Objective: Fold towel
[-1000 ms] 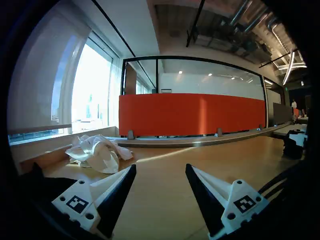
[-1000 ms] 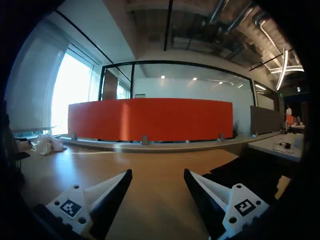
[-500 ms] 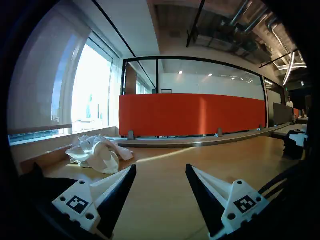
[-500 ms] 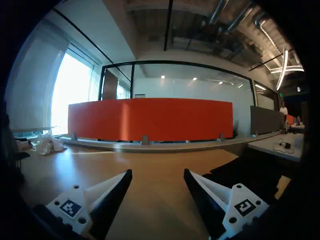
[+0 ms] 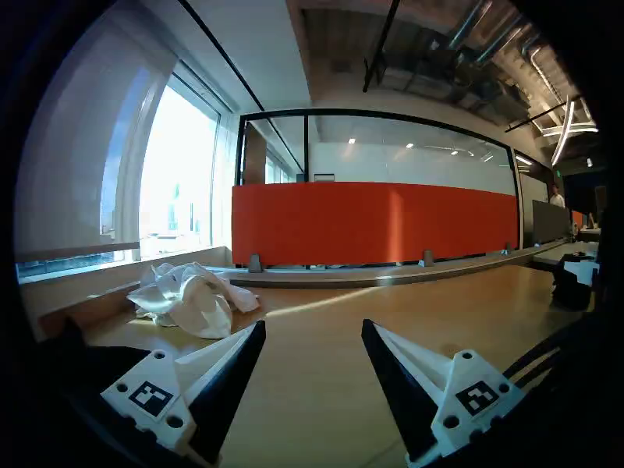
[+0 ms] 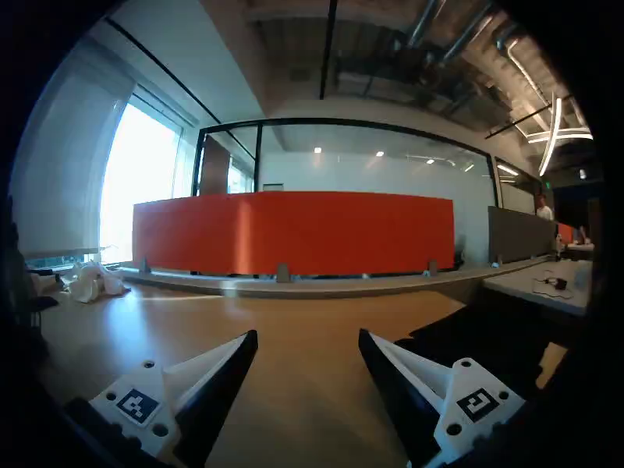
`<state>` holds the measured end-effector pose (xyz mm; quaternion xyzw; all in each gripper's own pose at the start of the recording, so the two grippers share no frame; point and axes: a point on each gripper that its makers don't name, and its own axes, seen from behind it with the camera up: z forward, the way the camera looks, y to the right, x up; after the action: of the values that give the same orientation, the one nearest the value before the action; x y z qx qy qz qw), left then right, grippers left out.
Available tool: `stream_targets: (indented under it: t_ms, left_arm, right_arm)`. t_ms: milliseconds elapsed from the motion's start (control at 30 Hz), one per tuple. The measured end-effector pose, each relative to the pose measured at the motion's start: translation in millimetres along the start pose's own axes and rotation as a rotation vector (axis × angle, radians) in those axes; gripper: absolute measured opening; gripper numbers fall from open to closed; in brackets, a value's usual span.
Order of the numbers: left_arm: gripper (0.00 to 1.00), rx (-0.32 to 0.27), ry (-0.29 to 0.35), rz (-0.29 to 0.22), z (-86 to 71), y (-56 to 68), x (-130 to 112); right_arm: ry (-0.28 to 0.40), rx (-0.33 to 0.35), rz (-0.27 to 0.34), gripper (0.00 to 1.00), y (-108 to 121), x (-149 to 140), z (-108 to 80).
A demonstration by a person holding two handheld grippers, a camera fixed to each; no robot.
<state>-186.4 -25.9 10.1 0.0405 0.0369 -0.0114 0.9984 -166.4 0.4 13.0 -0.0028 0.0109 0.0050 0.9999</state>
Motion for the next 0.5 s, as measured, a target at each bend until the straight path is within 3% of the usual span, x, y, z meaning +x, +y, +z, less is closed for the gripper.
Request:
stream_targets:
  t_ms: [500]
  left_arm:
    - [0.91,0.000,-0.001,-0.001,0.9,-0.4,2.6]
  right_arm:
    - [0.000,0.000,0.000,1.00,-0.5,0.3,-0.1]
